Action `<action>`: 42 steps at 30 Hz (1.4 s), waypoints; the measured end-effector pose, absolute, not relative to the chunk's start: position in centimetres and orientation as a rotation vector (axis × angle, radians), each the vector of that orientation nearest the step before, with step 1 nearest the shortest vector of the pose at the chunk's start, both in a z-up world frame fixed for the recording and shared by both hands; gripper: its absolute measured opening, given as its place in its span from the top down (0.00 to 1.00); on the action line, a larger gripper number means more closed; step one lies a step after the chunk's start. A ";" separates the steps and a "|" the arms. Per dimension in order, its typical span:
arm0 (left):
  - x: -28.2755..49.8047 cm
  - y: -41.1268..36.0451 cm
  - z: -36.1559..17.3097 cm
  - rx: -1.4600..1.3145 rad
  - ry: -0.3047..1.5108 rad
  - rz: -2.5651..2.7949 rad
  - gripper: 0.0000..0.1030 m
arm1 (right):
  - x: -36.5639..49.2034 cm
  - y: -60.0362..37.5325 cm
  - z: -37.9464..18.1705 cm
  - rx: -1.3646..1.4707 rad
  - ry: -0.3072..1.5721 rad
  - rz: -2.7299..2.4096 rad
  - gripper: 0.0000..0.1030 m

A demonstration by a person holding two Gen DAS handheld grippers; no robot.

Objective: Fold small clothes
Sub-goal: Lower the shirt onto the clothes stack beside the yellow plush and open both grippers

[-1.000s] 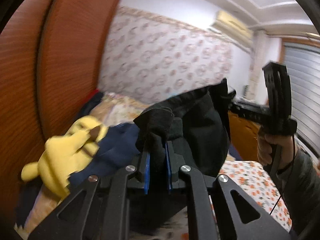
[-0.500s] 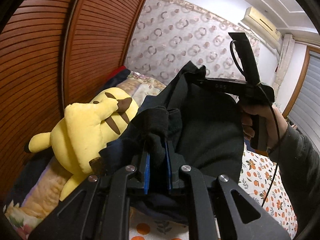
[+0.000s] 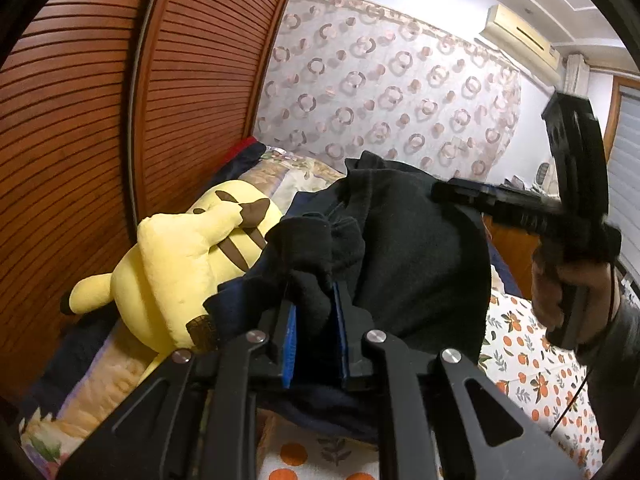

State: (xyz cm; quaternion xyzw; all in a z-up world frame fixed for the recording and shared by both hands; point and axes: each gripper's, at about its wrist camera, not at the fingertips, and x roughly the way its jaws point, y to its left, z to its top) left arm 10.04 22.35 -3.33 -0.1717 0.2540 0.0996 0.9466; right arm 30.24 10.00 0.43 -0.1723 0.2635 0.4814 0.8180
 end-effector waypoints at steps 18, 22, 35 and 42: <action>6.5 19.1 0.3 -0.181 0.479 0.207 0.38 | 29.3 8.5 -2.0 -0.293 0.560 0.940 0.50; 6.0 17.5 0.7 -0.151 0.488 0.187 0.38 | 27.5 5.5 -0.4 -0.252 0.548 0.930 0.49; 5.8 10.4 1.1 -0.079 0.490 0.079 0.38 | 19.6 -7.0 1.2 -0.185 0.505 0.805 0.30; 6.0 6.1 1.1 -0.056 0.488 0.018 0.38 | 16.0 -13.4 1.5 -0.144 0.483 0.694 0.18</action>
